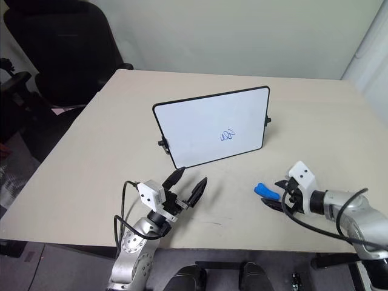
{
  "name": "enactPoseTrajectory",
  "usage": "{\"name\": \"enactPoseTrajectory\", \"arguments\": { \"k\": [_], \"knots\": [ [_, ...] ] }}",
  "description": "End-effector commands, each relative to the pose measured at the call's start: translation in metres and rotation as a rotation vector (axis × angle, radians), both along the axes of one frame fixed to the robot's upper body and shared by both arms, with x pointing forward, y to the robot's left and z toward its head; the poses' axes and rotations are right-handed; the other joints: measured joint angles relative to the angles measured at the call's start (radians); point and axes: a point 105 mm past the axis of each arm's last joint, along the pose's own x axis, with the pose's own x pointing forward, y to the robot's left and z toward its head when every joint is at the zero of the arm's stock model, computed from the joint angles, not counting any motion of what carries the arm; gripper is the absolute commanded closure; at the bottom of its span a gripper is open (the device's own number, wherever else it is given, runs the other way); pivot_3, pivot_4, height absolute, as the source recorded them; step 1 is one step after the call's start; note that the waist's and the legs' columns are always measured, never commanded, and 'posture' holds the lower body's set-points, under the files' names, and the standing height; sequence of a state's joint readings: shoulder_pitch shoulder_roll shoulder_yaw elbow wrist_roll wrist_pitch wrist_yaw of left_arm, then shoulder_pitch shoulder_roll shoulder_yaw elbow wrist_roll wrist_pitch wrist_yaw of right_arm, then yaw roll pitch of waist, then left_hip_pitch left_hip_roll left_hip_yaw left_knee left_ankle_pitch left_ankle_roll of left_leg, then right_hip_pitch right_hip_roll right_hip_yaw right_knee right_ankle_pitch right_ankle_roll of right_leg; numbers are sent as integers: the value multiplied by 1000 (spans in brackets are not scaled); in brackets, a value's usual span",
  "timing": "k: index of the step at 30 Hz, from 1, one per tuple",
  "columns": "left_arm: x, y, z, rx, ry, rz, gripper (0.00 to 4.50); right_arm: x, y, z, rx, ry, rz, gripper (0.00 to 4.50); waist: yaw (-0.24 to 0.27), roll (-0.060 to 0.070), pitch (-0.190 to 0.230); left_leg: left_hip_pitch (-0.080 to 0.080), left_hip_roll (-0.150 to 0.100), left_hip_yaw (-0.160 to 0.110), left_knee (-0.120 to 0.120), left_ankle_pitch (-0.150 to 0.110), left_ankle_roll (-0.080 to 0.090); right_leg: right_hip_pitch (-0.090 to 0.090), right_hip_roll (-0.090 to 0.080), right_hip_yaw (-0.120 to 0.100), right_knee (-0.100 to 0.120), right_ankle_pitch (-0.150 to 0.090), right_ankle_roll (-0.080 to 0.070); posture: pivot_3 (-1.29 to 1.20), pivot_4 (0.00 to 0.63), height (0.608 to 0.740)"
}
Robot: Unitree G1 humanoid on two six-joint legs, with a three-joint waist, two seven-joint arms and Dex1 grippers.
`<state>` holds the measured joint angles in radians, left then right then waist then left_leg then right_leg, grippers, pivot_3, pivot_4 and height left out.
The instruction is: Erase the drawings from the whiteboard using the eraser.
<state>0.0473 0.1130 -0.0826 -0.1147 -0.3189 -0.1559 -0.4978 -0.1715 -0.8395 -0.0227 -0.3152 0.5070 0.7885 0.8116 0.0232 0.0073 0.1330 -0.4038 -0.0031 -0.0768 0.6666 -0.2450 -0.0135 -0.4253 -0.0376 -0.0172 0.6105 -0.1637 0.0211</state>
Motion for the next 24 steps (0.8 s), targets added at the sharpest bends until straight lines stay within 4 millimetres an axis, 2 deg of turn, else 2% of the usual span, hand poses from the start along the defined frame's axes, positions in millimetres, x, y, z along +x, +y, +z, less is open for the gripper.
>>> {"name": "enactPoseTrajectory", "arguments": {
  "k": [1,4,9,12,17,24],
  "knots": [
    [-4,-2,11,-8,-51,-3,0,2,7,9,-5,17,49,331,0,0,0,0,0,0,0,0,0,0,0,0,0,0,0,0,150,740],
    [-6,-2,11,-9,-48,-3,0,7,10,10,-41,29,65,331,-1,0,0,0,0,0,0,0,0,0,0,0,0,0,0,0,150,740],
    [-10,-5,9,-13,-39,-10,0,7,9,-1,-134,145,76,331,1,0,0,0,0,0,0,0,1,0,0,0,0,0,0,0,150,740],
    [-11,-4,8,-15,-31,-6,0,13,10,2,-140,196,55,331,0,0,0,0,0,0,0,0,1,0,0,1,0,0,0,0,150,740],
    [-10,-6,4,-27,-8,-19,0,19,14,4,-192,223,59,331,-1,0,0,1,0,0,0,0,1,0,0,1,1,0,0,0,150,740],
    [-10,-8,-1,-33,10,-19,0,18,25,-1,-279,207,129,331,-1,0,0,1,0,0,0,-1,2,0,0,1,1,0,-1,0,150,740]
  ]
}}
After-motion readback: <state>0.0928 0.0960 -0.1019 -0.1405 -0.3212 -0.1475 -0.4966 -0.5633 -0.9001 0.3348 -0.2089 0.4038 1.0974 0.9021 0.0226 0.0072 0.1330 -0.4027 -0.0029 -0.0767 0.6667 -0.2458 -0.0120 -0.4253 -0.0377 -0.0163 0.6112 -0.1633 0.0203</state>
